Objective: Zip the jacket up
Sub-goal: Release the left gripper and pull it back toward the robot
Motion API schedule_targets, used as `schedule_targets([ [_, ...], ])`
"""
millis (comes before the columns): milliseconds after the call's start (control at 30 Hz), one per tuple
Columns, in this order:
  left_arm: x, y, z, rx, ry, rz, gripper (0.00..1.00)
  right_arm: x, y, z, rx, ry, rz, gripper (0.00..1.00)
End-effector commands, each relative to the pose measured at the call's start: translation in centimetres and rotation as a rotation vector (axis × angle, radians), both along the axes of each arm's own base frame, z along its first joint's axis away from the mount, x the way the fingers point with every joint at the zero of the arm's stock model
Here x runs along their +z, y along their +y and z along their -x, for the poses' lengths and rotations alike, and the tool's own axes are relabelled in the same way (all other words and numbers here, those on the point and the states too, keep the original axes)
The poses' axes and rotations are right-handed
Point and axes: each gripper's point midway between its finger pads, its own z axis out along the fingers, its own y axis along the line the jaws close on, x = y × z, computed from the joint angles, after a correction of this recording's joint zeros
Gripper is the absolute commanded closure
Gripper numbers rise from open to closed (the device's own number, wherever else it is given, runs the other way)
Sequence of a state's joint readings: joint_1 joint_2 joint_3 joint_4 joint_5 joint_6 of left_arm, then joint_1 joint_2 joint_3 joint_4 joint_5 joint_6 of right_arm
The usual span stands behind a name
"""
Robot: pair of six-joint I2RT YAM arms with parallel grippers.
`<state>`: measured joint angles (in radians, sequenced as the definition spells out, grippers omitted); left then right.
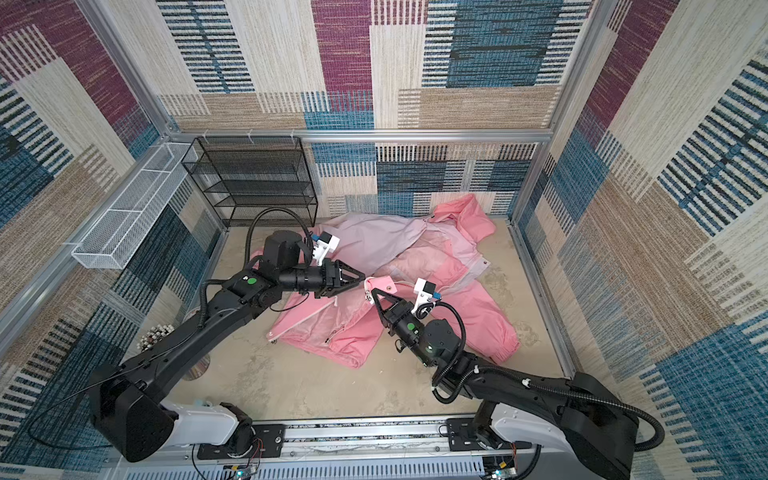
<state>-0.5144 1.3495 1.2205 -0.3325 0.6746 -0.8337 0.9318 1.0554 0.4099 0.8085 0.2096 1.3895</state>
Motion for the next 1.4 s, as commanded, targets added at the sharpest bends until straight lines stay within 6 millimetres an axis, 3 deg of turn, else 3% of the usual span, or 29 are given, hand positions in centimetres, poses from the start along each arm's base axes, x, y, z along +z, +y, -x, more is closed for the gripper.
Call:
schedule_targets([
  [0,-2.7,4.5,-0.5,0.104,-0.03,-0.204,0.51,1.5,-1.3,0.4,-0.031,-0.049,-0.022,1.0],
  [167,-9.4,15.0,0.5,0.281,0.101,-0.5,0.5,1.4,-4.1,0.7,-0.091,-0.042,-0.009,1.0],
  [233,-11.7,18.6,1.3,0.356,0.163,-0.545,0.48,1.4,-4.9,0.6,-0.102,-0.043,-0.003,1.0],
  [333,-14.4,22.6,2.5,0.435,0.242,-0.605,0.46,1.5,-5.5,0.5,-0.094,-0.041,0.009,1.0],
  [433,-16.9,25.0,3.1,0.519,0.321,-0.602,0.42,1.6,-5.1,0.8,-0.061,-0.041,0.025,1.0],
  [567,-19.1,26.0,2.5,0.635,0.393,-0.419,0.4,1.5,-5.3,0.9,-0.05,-0.042,0.025,1.0],
  [800,-21.0,27.7,1.5,0.697,0.425,-0.366,0.4,1.6,-5.5,1.2,-0.034,-0.044,0.0,1.0],
  [967,-22.7,27.0,1.1,0.665,0.479,-0.292,0.4,1.5,-5.9,1.2,-0.047,-0.039,-0.011,1.0],
  [1233,-22.8,25.4,1.1,0.623,0.487,-0.18,0.42,1.6,-5.9,1.0,-0.052,-0.035,-0.012,1.0],
  [1367,-22.3,24.6,0.9,0.622,0.477,-0.104,0.49,1.6,-5.6,1.0,-0.043,-0.035,-0.008,1.0],
])
